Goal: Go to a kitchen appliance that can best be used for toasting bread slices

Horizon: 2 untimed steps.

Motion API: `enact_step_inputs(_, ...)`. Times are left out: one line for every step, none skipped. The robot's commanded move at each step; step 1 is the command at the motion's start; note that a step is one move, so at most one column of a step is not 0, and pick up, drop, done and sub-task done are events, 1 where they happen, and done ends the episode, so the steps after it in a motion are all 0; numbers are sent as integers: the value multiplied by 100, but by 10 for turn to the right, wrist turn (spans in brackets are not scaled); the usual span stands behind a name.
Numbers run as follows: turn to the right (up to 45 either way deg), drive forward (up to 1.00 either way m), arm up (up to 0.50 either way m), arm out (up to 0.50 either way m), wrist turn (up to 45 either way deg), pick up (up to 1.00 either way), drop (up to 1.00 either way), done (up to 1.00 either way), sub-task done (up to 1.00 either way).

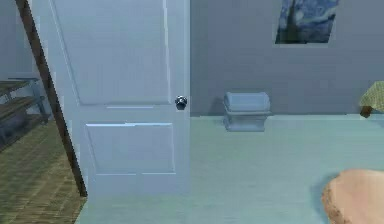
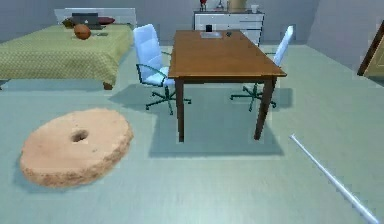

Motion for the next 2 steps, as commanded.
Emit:
enact_step_inputs(0, 45, 0, 0, 0, 0, 0, 0, 0)
enact_step_inputs(-450, 0, 0, 0, 0, 0, 0, 0, 0)
